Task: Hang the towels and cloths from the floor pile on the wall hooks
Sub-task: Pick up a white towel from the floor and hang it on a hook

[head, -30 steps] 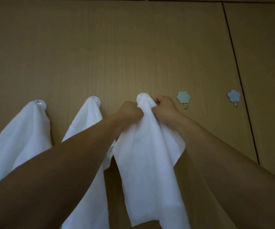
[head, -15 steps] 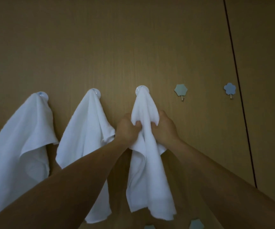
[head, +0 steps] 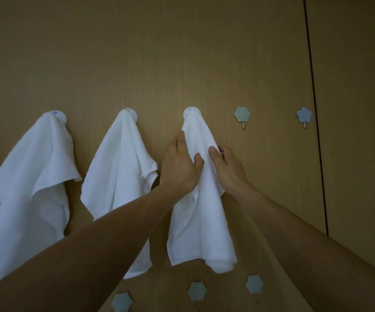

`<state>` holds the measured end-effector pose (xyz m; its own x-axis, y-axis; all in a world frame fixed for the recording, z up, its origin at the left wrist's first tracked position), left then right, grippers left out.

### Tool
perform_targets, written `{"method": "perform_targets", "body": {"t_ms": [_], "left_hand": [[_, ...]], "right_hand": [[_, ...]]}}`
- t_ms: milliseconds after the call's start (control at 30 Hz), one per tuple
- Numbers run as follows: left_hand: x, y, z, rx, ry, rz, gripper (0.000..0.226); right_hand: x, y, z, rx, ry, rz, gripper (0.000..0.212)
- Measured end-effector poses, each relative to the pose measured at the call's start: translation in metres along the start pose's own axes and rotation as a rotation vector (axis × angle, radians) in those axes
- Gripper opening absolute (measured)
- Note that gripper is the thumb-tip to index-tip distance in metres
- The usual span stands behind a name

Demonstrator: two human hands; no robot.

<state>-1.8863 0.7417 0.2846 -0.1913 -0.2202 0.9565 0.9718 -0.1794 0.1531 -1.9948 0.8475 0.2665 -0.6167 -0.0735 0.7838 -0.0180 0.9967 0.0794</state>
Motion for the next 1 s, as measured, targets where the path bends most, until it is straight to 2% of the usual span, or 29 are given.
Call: {"method": "perform_targets", "body": {"t_ms": [167, 267, 433, 600, 733, 833, 1000], "left_hand": [[-0.009, -0.001, -0.003, 0.289, -0.157, -0.113, 0.068], [-0.015, 0.001, -0.009, 0.306, -0.158, -0.192, 0.069], [-0.026, 0.015, -0.005, 0.343, -0.249, -0.2, 0.072], [-0.056, 0.034, -0.001, 0.248, -0.359, -0.287, 0.07], [-0.114, 0.046, 0.003, 0.188, -0.52, -0.382, 0.067], [-0.174, 0.048, 0.009, 0.084, -0.584, -0.506, 0.064], [-0.284, 0.046, 0.052, -0.142, -0.584, -0.807, 0.067]], "right_hand": [[-0.016, 0.003, -0.004, -0.018, 0.033, -0.025, 0.051], [-0.026, 0.009, -0.006, -0.065, 0.019, -0.006, 0.052], [-0.054, 0.023, -0.018, -0.228, 0.03, 0.078, 0.059], [-0.11, 0.042, -0.034, -0.41, -0.006, 0.167, 0.065], [-0.186, 0.057, -0.038, -0.573, -0.078, 0.173, 0.062], [-0.264, 0.074, -0.033, -0.717, -0.171, 0.145, 0.061], [-0.395, 0.133, -0.032, -0.951, -0.403, 0.119, 0.062]]}}
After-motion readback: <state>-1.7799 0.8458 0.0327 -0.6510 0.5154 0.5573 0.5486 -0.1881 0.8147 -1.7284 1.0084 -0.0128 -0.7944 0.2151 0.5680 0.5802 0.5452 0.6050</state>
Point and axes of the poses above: each hand's wrist, its own x-axis towards the middle knuckle, its own y-axis out of the back of the hand, z = x × y, the point moved 7 cm from there along x, towards the middle knuckle, and after that the axes turned 8 degrees about z, right-handed, at the moved point
